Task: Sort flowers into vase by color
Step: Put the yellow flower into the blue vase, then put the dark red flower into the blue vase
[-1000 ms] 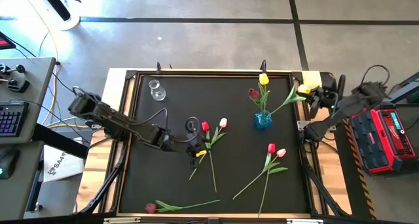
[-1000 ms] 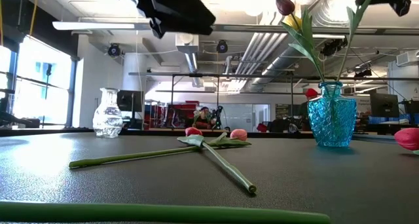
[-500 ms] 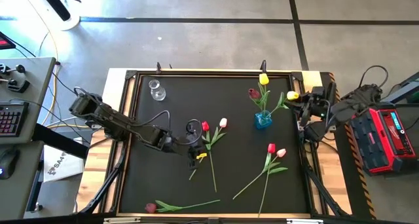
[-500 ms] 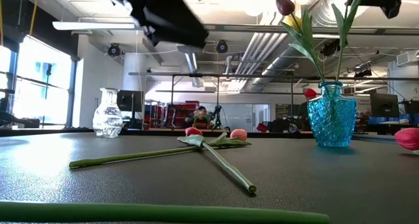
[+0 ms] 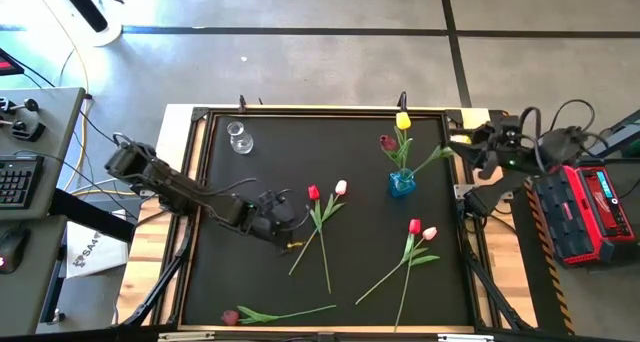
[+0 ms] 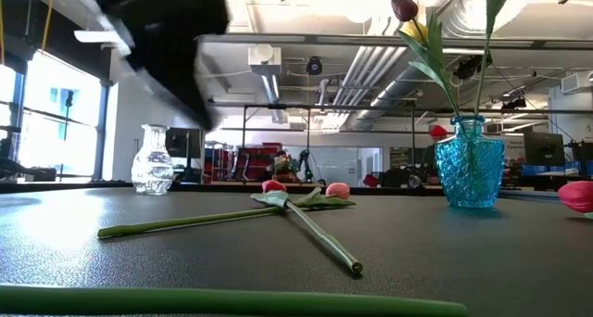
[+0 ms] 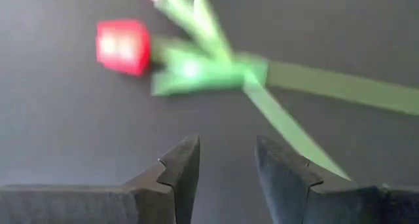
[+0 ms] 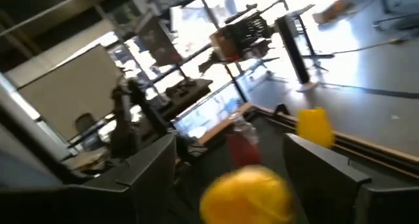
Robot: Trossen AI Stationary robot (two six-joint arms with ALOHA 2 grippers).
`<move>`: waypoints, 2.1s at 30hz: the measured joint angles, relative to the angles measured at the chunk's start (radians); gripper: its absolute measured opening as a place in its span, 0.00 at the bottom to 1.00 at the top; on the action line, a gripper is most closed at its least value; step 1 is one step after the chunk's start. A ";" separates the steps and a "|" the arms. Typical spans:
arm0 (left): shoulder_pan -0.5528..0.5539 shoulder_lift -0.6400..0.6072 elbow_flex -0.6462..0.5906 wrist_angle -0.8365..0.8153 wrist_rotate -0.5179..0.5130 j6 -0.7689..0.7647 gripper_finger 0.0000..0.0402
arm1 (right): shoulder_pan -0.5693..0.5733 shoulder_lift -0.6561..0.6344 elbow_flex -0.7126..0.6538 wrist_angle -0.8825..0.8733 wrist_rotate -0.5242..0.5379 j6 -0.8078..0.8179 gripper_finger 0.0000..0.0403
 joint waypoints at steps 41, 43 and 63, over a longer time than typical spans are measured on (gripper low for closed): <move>-0.542 0.171 0.001 0.364 0.166 -0.175 0.43 | 0.124 0.521 -0.034 0.613 -0.313 -0.308 0.66; -0.541 0.194 0.001 0.363 0.187 -0.169 0.45 | 0.140 0.549 -0.034 0.638 -0.313 -0.310 0.66; -0.539 0.271 -0.001 0.343 0.256 -0.147 0.06 | 0.240 0.701 -0.033 0.641 -0.169 -0.163 0.66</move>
